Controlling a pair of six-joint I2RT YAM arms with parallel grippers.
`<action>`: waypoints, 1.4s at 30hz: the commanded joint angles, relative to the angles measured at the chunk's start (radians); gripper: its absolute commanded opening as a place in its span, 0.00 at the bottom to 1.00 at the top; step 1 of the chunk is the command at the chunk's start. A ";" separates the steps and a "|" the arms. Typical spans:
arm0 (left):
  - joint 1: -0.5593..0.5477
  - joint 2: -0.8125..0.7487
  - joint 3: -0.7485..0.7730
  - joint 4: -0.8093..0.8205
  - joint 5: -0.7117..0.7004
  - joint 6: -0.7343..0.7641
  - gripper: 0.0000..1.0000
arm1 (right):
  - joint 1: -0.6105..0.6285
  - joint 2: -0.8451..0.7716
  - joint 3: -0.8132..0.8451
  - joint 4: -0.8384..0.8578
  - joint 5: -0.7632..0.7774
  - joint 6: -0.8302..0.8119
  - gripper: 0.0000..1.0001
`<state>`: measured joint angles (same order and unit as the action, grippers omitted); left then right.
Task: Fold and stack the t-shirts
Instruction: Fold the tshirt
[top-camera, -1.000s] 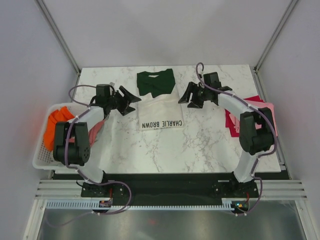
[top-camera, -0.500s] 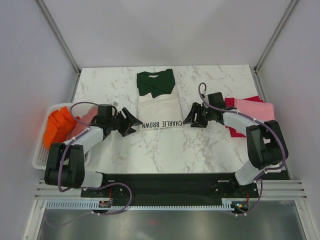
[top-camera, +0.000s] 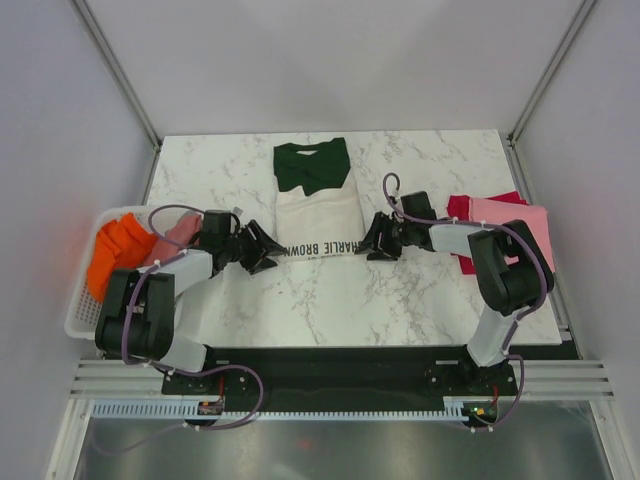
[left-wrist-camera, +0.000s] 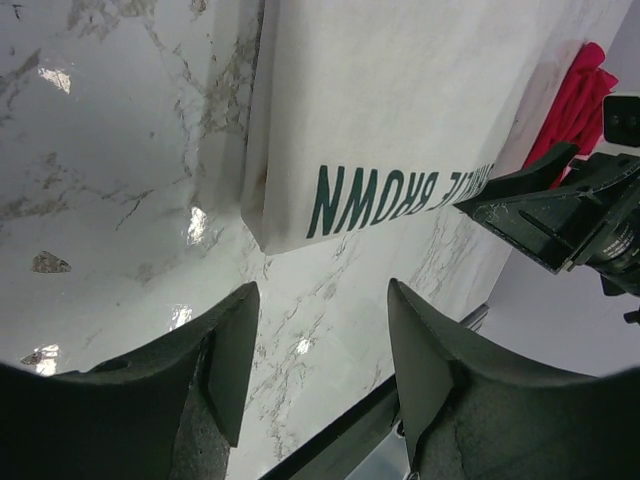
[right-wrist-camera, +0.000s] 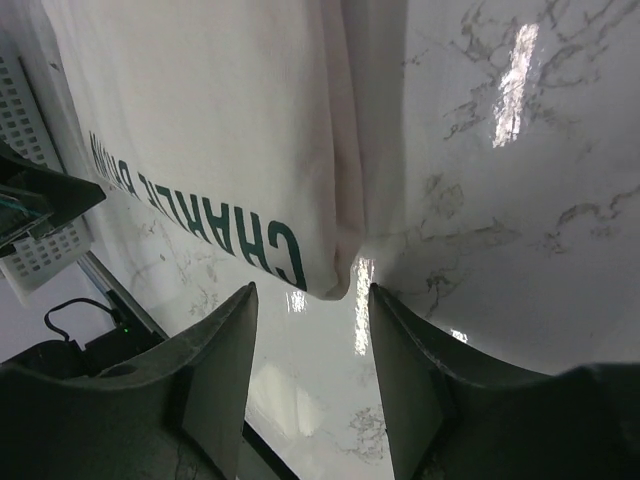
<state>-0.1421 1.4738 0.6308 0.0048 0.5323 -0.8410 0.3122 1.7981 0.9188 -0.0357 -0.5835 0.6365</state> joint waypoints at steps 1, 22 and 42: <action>-0.002 0.005 0.024 0.031 -0.006 0.057 0.61 | 0.007 0.036 0.029 0.060 0.008 0.009 0.56; -0.002 0.026 -0.025 0.053 -0.008 0.077 0.42 | 0.034 0.037 -0.029 0.100 0.045 -0.004 0.00; -0.033 0.177 0.043 0.172 -0.060 0.046 0.02 | 0.041 -0.025 -0.046 0.105 0.053 0.006 0.00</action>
<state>-0.1539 1.6527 0.6430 0.1154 0.5014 -0.8059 0.3477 1.8256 0.8848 0.0601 -0.5407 0.6514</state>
